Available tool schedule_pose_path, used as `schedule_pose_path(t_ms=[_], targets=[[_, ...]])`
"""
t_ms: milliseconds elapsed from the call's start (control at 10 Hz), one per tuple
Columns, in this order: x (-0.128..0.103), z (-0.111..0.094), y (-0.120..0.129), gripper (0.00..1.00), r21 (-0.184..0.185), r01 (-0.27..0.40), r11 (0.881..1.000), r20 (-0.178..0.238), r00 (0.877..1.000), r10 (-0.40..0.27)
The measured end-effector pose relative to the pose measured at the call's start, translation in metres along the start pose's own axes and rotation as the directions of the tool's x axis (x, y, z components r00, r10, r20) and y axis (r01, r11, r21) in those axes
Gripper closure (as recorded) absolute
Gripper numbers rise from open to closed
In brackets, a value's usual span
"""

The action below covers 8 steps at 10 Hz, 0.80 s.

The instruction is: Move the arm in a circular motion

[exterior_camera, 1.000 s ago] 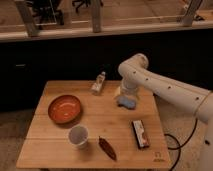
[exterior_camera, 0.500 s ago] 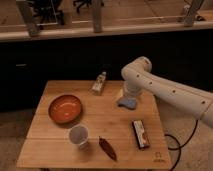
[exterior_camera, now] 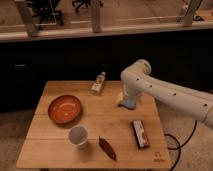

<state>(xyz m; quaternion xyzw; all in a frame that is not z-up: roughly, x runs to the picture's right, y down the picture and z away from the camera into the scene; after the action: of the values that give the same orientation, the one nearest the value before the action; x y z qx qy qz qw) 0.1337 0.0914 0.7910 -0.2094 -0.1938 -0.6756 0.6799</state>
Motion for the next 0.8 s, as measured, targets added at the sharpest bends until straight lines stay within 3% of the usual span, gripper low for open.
schedule_pose_path(t_ms=[200, 400, 800], targets=[[-0.014, -0.002, 0.006, 0.2, -0.01, 0.012, 1.0, -0.001, 1.0, -0.012], [-0.013, -0.002, -0.003, 0.2, -0.01, 0.035, 0.999, -0.005, 0.999, -0.035], [-0.022, -0.002, 0.002, 0.2, -0.021, 0.063, 0.998, -0.009, 0.998, -0.063]])
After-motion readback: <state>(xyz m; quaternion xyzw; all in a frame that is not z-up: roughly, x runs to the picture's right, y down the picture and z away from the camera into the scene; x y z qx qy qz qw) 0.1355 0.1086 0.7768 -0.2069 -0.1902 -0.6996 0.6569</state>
